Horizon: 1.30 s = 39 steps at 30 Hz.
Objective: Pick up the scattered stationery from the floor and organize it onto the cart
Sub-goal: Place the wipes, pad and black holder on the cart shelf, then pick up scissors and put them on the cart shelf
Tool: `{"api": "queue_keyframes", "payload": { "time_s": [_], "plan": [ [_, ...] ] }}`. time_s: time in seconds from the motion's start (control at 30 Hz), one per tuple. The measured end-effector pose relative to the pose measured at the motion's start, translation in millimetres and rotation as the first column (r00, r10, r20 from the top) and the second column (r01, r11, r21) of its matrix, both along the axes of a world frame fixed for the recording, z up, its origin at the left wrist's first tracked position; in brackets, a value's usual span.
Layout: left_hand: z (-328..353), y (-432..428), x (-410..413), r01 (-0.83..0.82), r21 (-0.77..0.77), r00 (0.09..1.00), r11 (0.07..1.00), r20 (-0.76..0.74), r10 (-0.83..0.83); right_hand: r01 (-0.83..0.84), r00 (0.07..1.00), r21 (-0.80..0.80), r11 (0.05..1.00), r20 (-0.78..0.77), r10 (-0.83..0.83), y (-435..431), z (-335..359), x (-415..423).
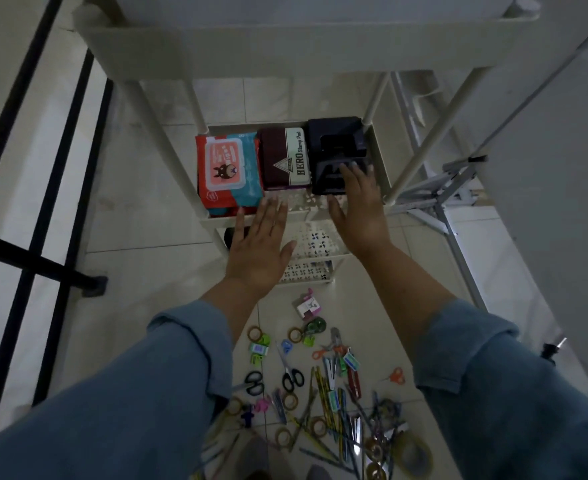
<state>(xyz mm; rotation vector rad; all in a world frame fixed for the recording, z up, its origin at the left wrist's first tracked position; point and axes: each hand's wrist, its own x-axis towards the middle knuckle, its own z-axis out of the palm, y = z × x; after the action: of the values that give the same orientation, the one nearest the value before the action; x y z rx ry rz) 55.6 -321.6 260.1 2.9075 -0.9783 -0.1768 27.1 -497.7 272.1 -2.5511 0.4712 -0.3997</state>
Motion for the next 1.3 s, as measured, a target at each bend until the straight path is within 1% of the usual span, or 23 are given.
{"api": "queue_keyframes", "payload": {
  "time_s": [0.07, 0.17, 0.27, 0.4, 0.5, 0.67, 0.73, 0.83, 0.9, 1.0, 1.13, 1.2, 1.3],
  "plan": [
    [-2, 5, -12, -0.001, -0.007, 1.0, 1.0, -0.031, 0.001, -0.056, 0.998, -0.008, 0.998, 0.01, 0.056, 4, -5, -19],
    [-6, 14, -36, 0.018, -0.019, 0.999, 1.0, -0.041, -0.018, -0.11, 0.993, -0.015, 0.994, -0.048, 0.11, 11, -12, -45],
    [-8, 23, -67, 0.006, -0.057, 1.0, 0.998, -0.03, -0.008, -0.14, 0.99, 0.005, 0.99, -0.022, 0.14, 19, -20, -76],
    [-12, 42, -109, -0.085, -0.012, 0.977, 0.996, -0.197, 0.081, -0.158, 0.987, 0.033, 0.987, 0.001, 0.158, 29, -29, -118],
    [-19, 65, -142, -0.118, 0.021, 0.96, 0.993, -0.252, 0.12, -0.151, 0.988, 0.069, 0.986, -0.001, 0.152, 45, -35, -153],
    [-45, 108, -195, -0.172, 0.065, 0.904, 0.983, -0.386, 0.184, -0.065, 0.993, 0.216, 0.974, -0.084, 0.085, 86, -59, -218],
    [-58, 125, -214, -0.189, 0.074, 0.886, 0.979, -0.416, 0.202, -0.012, 0.992, 0.266, 0.964, -0.115, 0.044, 104, -75, -241],
    [-77, 153, -235, -0.18, 0.122, 0.845, 0.976, -0.489, 0.217, 0.101, 0.987, 0.33, 0.939, -0.154, -0.052, 135, -94, -271],
    [-90, 172, -247, -0.188, 0.106, 0.815, 0.976, -0.539, 0.215, 0.196, 0.97, 0.381, 0.904, -0.213, -0.12, 156, -106, -288],
    [-118, 194, -255, -0.205, 0.029, 0.813, 0.978, -0.552, 0.187, 0.293, 0.944, 0.427, 0.855, -0.269, -0.19, 182, -133, -303],
    [-184, 207, -255, -0.272, 0.005, 0.792, 0.962, -0.567, 0.227, 0.364, 0.907, 0.463, 0.808, -0.372, -0.195, 198, -208, -306],
    [-233, 206, -255, -0.296, 0.029, 0.787, 0.955, -0.558, 0.261, 0.376, 0.892, 0.439, 0.816, -0.409, -0.192, 199, -254, -303],
    [-312, 192, -255, -0.413, 0.007, 0.726, 0.911, -0.601, 0.334, 0.362, 0.89, 0.421, 0.832, -0.422, -0.174, 189, -330, -292]
  ]
}}
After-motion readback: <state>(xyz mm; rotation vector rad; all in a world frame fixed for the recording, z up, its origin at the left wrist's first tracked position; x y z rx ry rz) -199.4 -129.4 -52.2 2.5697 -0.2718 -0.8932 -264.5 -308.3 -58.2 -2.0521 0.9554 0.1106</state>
